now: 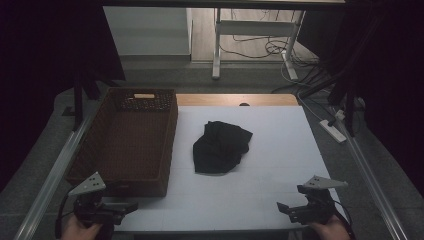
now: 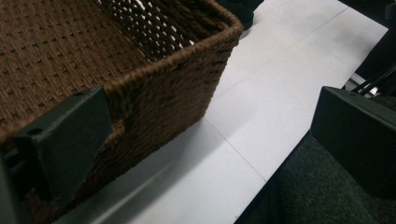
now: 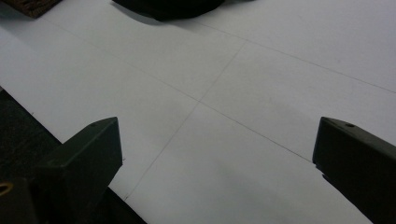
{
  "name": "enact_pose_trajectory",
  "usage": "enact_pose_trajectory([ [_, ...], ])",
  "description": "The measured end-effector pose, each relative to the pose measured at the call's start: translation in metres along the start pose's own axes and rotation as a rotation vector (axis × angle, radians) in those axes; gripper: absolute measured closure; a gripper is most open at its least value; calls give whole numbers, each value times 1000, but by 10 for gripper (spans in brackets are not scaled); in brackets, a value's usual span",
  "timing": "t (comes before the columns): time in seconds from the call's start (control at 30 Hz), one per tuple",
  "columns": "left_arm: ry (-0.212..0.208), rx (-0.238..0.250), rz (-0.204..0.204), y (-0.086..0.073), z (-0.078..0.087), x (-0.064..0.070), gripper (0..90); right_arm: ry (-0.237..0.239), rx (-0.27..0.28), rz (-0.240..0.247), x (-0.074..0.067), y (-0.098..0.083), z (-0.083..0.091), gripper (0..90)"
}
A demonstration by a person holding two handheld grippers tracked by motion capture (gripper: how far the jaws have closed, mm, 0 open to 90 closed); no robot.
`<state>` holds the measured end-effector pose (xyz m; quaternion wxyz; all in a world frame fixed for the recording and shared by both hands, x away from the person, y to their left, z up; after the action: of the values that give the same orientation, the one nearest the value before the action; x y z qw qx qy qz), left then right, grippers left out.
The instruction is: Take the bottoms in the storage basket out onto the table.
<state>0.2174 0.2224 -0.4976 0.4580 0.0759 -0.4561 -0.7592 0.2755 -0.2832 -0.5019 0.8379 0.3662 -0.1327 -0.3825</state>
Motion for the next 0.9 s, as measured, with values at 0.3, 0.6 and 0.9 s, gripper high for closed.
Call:
enact_pose_trajectory([
  [0.3, -3, -25, -22, -11, 0, -5, 0, 1, 0, 2, 0, 0, 0, 19],
  [0.6, 8, -34, -34, -21, 3, -18, 0, 2, -3, 1, -1, 0, 0, 19],
  [0.9, 1, -47, -29, -26, 8, -24, 0, 2, -3, 2, -1, 0, 0, 19],
])
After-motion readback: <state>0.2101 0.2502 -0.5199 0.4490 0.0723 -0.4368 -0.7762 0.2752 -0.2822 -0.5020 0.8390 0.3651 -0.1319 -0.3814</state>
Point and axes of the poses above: each handheld gripper's, and its own axes: z roughly backward along the jaws, y roughly out of its top, x roughly to its right, the point moved 6 cm from there along -z, roughly forward along the jaws, and after that the axes turned 4 degrees about z, right-handed, at the moved point
